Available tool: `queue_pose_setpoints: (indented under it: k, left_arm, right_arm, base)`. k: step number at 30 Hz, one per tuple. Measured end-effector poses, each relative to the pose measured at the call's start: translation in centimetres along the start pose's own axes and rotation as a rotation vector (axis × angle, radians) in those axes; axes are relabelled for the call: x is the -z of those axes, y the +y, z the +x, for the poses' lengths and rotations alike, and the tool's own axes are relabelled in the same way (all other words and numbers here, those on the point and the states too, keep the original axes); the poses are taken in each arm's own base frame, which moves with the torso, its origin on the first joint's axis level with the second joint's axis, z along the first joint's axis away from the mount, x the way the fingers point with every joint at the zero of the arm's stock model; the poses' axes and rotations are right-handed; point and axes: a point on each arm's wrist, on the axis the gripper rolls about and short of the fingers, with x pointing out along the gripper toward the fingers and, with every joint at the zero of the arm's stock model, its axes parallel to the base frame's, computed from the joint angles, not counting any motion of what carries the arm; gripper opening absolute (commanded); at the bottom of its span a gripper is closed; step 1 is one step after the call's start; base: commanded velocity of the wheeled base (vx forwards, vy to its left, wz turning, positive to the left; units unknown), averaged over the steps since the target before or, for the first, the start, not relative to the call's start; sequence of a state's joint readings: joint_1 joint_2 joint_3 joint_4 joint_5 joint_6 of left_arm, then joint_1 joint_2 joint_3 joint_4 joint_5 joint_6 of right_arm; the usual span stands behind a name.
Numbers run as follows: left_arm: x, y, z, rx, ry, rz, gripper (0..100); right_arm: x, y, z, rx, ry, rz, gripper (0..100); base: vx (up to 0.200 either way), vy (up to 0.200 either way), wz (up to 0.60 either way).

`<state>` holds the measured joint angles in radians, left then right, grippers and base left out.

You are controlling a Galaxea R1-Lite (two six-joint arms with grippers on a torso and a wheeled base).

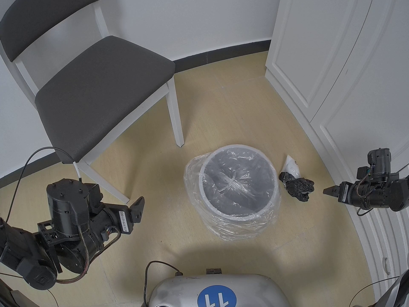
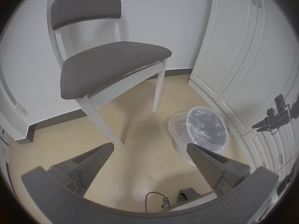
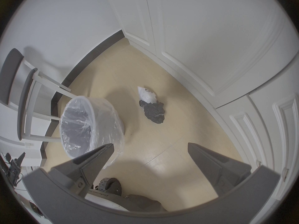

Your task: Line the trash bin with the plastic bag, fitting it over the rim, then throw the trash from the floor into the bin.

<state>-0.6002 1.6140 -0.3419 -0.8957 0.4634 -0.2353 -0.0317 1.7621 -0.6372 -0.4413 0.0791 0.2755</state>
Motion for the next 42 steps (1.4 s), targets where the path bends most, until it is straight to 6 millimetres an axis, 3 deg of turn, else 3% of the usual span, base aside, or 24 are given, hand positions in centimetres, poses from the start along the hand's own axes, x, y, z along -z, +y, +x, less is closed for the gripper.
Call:
queue_pose_setpoints:
  k: [24, 42]
  left_arm:
    - [-0.1, 0.6, -0.1, -0.001, -0.001, -0.012, 100]
    - [-1.3, 1.0, -1.3, 0.044, -0.053, -0.012, 100]
  right_arm:
    - [2.5, -1.0, 2.1, -0.021, 0.055, -0.028, 100]
    - [1.8, -1.8, 1.4, -0.004, -0.012, -0.055, 100]
  base:
    - [0.0, 0.0, 0.0]
    - [0.0, 0.0, 0.0]
